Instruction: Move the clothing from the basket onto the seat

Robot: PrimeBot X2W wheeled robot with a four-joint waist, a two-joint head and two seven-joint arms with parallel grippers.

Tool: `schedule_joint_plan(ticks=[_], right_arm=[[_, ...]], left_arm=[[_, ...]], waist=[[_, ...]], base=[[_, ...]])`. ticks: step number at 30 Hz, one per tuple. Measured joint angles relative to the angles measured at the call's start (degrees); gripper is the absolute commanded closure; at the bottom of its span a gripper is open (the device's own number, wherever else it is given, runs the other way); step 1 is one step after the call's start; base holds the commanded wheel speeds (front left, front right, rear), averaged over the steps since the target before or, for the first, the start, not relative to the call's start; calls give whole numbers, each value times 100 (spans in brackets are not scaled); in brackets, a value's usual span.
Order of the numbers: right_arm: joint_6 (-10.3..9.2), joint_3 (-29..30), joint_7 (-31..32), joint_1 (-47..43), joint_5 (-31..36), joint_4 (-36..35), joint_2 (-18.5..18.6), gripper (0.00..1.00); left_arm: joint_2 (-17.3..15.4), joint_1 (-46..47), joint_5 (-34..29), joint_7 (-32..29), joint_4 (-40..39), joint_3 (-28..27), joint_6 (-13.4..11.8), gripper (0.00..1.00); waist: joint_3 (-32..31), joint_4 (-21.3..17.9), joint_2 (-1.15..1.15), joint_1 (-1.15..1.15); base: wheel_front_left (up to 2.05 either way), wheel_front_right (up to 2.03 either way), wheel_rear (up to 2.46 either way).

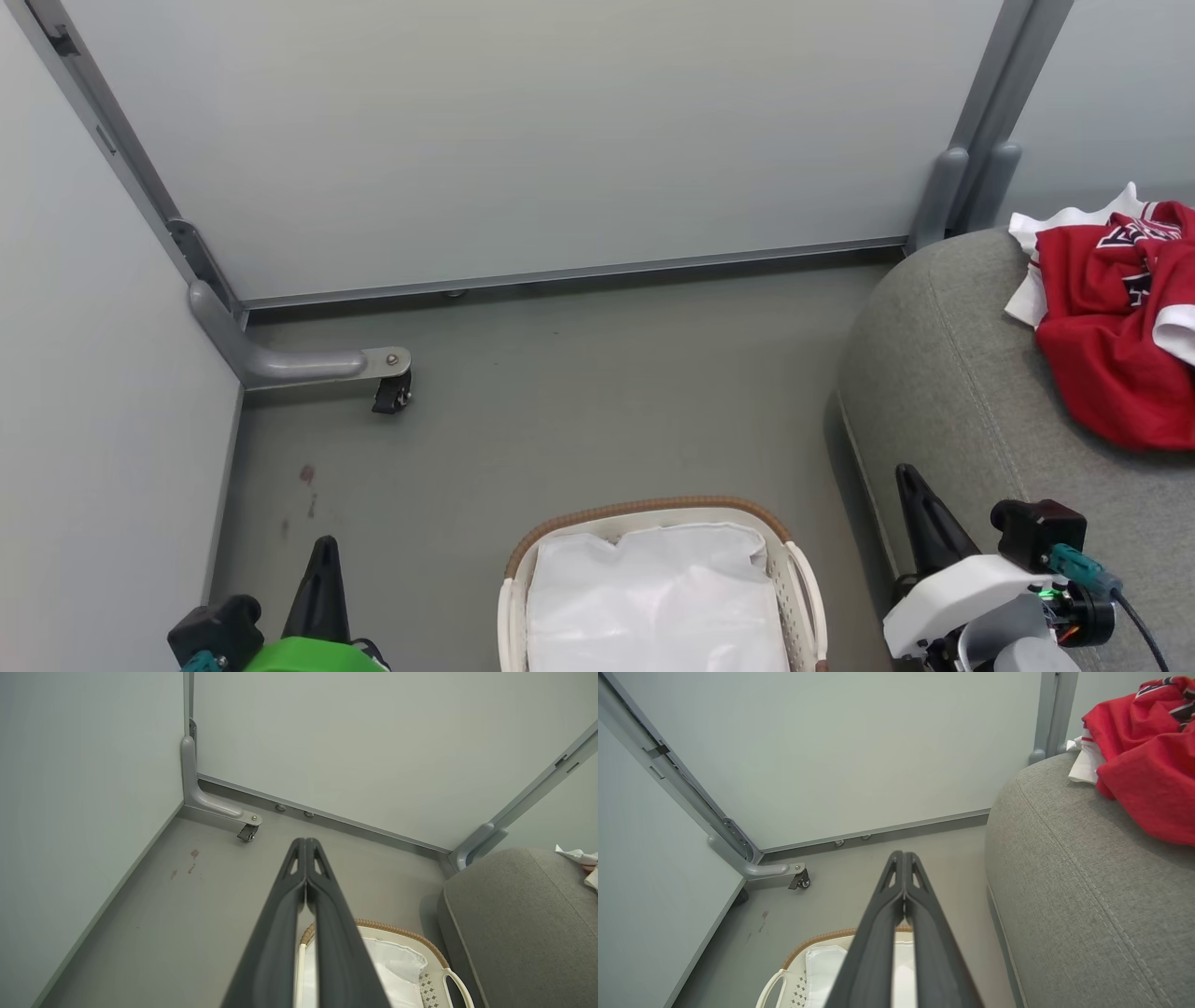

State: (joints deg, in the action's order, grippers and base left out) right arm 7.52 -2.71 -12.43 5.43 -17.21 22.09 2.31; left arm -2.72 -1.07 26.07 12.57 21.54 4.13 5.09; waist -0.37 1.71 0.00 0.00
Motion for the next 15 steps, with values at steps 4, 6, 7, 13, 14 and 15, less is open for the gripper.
schedule_joint_plan(ticks=[4,6,7,13,14,15], right_arm=[[0,44,108,0,-435,-57,1,100],[0,66,159,0,-654,-83,1,100],[0,75,182,0,-736,-93,2,100],[0,153,334,0,-1338,-153,3,100],[0,162,342,0,-1413,-162,3,100],[0,172,366,0,-1517,-174,3,100]], left_arm=[[1,6,377,-102,-54,-48,4,100],[1,11,593,-154,-77,-73,22,100],[1,13,658,-185,-83,-85,24,100],[1,35,1176,-335,-130,-181,44,100],[1,42,1260,-352,-136,-193,45,100],[1,55,1344,-382,-146,-205,45,100]], waist=[[2,-6,0,0],[3,-9,0,0],[3,-10,0,0],[6,-19,0,0],[7,-21,0,0],[7,-22,0,0]], base=[[0,0,0],[0,0,0],[0,0,0],[0,0,0],[0,0,0],[0,0,0]])
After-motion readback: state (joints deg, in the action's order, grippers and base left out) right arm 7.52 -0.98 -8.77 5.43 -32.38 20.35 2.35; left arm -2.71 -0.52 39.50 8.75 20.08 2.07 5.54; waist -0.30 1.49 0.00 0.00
